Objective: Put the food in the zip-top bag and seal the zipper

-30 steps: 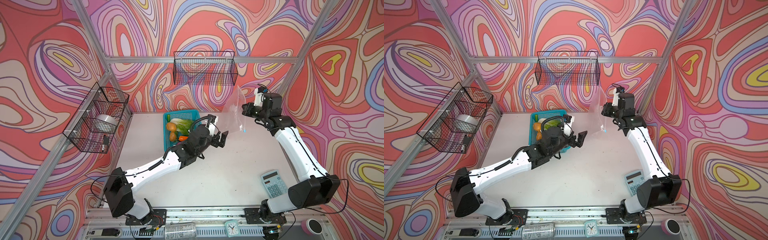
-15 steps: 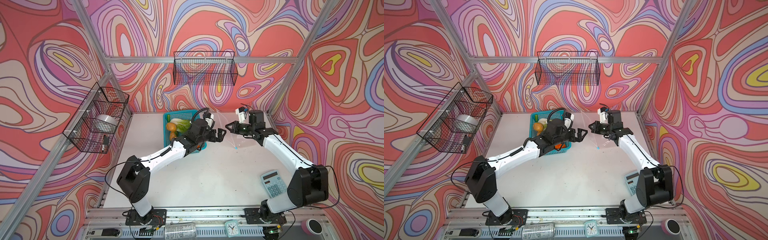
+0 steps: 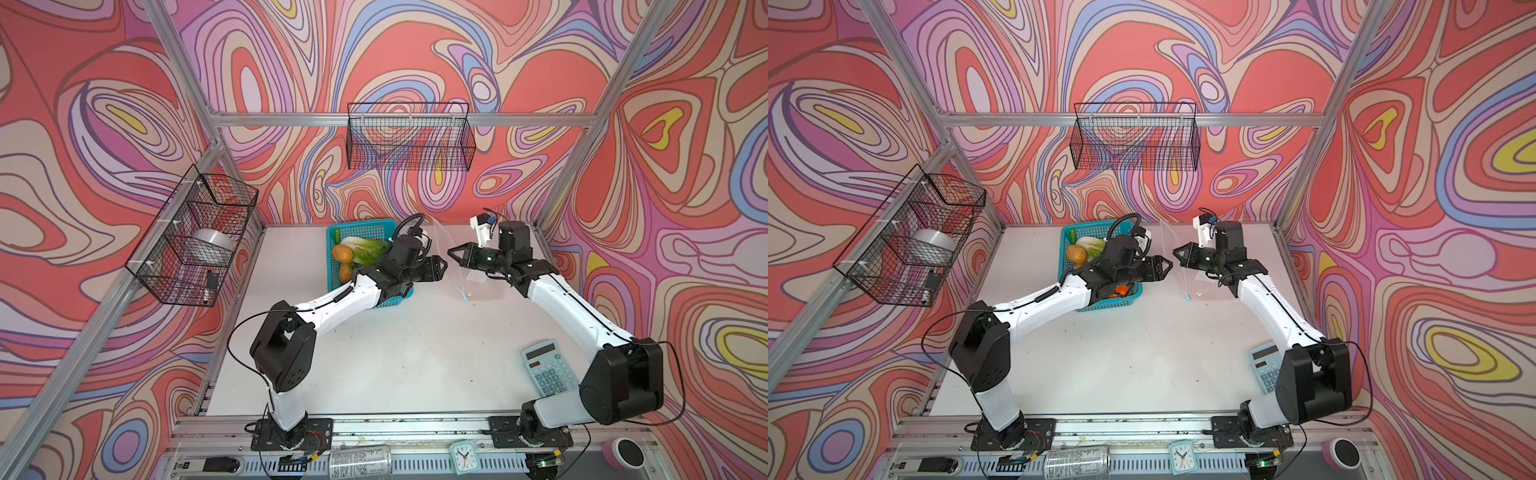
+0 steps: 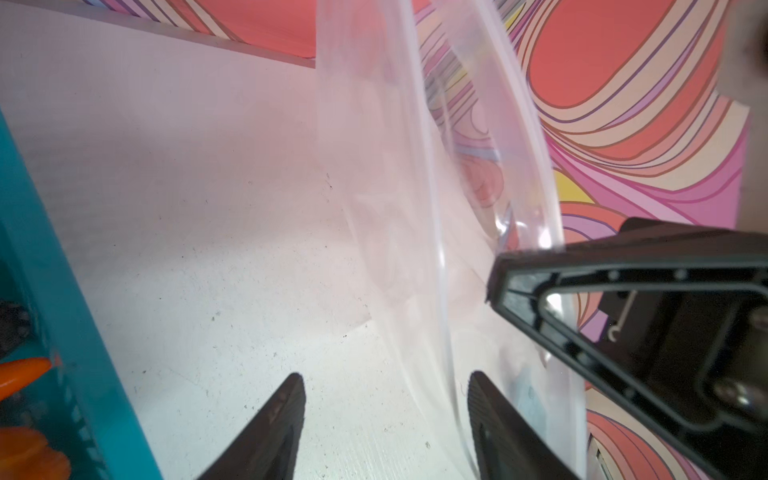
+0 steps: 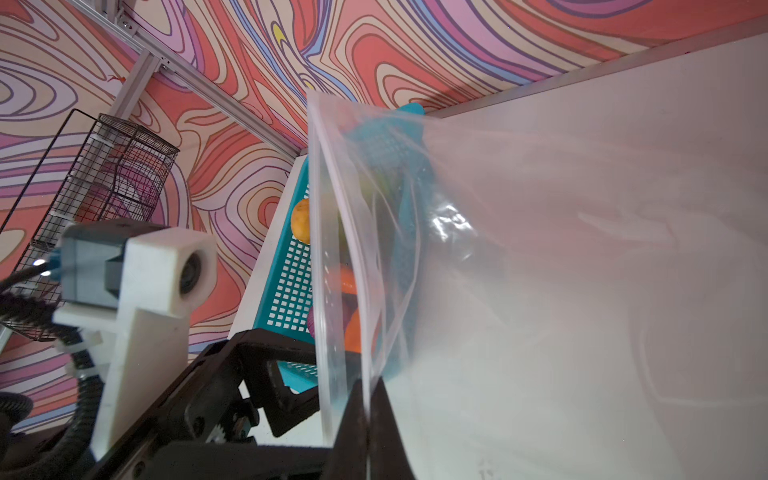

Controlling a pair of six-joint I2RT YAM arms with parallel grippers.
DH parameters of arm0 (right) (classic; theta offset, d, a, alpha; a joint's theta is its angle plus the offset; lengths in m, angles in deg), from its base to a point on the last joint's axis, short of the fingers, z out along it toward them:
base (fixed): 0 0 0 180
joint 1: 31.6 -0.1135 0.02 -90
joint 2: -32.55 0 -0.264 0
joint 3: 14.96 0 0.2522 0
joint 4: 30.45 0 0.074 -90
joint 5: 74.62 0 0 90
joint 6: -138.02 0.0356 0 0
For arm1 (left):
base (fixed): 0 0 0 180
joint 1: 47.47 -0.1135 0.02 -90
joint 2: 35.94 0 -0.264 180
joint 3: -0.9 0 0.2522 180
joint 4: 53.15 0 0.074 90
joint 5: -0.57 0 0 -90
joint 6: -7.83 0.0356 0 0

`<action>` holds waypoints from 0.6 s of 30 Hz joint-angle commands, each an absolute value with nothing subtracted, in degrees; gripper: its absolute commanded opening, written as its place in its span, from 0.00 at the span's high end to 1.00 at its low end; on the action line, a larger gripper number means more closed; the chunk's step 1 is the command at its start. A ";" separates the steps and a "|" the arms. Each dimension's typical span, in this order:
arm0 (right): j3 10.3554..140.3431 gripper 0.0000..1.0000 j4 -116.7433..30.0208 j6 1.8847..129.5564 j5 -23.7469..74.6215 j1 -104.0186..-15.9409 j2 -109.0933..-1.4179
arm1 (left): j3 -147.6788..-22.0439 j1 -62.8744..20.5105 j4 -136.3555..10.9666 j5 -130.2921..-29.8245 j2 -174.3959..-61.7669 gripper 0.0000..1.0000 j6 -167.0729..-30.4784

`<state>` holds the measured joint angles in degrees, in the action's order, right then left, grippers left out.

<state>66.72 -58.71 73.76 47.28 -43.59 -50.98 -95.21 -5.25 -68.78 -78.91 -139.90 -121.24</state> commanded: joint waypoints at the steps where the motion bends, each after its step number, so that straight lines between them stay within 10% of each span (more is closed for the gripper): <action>1: 65.18 1.00 -57.35 74.88 48.34 -43.99 -49.26 | -97.90 -5.55 -70.83 -78.56 -141.63 0.45 -122.36; 4: 64.37 1.00 -56.85 75.35 48.00 -43.99 -48.41 | -97.99 -5.87 -71.27 -79.34 -142.02 0.60 -122.16; 7: 66.64 1.00 -63.39 73.36 38.54 -43.99 -48.52 | -96.38 -7.03 -71.92 -82.35 -140.74 1.00 -121.75; 12: 70.04 1.00 -73.12 69.35 15.61 -43.99 -47.95 | -93.84 -8.71 -76.55 -87.39 -136.66 1.00 -117.26; 18: 70.58 1.00 -70.75 70.09 19.57 -43.99 -46.42 | -94.78 -8.71 -83.43 -89.08 -136.48 1.00 -113.80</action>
